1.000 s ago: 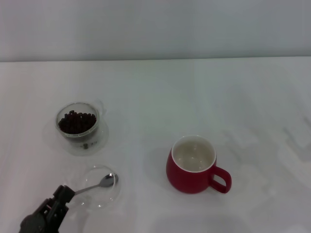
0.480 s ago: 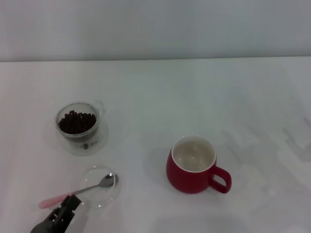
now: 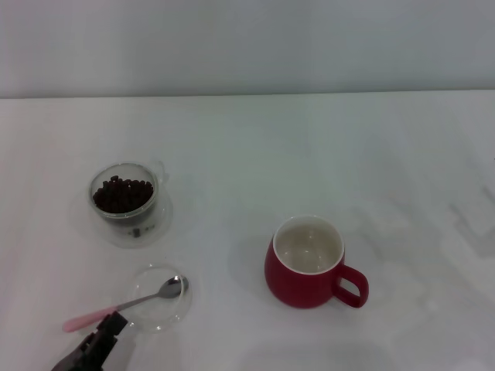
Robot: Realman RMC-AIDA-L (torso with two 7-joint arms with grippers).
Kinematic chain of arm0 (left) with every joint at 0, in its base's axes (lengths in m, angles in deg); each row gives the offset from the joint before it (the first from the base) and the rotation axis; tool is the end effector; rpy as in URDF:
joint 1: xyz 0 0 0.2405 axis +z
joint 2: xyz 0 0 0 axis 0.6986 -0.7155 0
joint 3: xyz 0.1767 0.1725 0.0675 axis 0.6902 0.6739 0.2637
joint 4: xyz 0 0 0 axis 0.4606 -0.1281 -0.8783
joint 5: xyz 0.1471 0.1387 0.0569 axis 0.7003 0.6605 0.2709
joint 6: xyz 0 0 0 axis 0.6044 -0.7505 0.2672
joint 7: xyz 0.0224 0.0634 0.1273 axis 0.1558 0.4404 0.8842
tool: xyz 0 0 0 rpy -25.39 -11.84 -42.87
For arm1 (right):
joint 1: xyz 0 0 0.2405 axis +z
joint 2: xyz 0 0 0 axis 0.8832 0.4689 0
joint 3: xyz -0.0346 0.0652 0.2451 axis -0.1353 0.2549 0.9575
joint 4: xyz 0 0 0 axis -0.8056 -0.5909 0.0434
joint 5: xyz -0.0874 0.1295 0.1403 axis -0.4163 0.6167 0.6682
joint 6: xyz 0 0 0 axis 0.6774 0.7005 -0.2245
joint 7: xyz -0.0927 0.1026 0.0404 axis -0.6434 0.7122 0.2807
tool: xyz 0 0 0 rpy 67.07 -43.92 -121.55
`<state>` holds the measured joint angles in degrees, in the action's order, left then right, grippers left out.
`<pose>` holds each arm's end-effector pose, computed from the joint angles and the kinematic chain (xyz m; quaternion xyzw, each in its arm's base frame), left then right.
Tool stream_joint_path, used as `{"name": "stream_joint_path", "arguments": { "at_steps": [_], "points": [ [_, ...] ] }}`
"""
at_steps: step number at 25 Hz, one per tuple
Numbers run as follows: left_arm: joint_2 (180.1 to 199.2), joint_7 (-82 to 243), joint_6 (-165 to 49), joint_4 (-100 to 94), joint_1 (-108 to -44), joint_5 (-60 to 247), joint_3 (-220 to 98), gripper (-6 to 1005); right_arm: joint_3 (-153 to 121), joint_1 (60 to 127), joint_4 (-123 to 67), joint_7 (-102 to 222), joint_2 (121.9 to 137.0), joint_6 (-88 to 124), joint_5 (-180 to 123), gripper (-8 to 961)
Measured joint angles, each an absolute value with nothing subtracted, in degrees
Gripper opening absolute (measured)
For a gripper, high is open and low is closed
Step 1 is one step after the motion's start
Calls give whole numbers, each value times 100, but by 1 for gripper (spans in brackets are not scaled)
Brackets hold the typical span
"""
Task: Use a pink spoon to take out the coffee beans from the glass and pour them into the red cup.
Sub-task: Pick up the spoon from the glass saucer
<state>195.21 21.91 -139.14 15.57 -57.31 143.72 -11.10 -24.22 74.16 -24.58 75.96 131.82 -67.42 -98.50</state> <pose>-0.3354 0.1566 -0.0896 -0.6349 -0.5768 -0.4526 0.2436 0.3693 0.2307 0.0472 -0.7427 0.1119 0.3233 0.5756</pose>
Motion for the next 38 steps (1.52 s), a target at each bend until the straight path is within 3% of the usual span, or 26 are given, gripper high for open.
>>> {"name": "stream_joint_path", "arguments": {
  "at_steps": [38],
  "points": [
    [19413, 1763, -13619, 1198, -5705, 13993, -1127, 213, -2421, 7425, -2538, 7588, 13191, -6735, -9859, 696]
  ]
}}
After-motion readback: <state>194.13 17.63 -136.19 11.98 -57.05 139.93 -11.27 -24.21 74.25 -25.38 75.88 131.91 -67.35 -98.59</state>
